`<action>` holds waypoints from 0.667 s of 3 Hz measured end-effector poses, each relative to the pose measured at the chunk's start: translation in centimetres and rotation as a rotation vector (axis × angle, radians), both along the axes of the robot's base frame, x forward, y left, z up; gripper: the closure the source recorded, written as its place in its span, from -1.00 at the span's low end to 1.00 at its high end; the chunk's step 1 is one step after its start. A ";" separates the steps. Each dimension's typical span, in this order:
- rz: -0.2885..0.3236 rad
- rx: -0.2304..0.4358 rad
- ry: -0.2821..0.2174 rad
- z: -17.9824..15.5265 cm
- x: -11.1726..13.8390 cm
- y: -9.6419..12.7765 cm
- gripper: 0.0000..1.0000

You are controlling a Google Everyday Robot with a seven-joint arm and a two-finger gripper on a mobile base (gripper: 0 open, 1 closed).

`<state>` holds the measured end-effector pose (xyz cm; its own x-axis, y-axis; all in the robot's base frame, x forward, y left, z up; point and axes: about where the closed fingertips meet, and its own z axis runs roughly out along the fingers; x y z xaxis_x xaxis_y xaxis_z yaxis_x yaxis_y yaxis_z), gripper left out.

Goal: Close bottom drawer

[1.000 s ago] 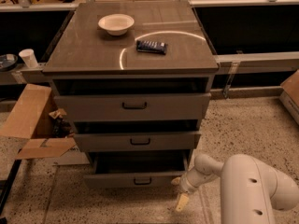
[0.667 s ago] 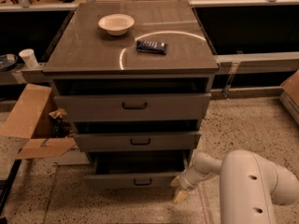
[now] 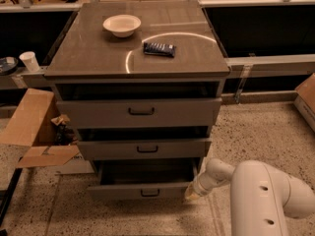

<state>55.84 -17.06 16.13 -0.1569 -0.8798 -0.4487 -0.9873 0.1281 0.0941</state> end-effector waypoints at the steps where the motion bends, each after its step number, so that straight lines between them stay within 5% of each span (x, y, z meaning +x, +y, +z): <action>1: -0.020 0.004 -0.022 -0.6 1.3 -0.8 1.00; 2: -0.036 0.012 -0.048 -1.0 2.6 -1.5 1.00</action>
Offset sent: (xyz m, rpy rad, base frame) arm 0.0736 -0.0372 -0.0172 0.0315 -0.1317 -0.0849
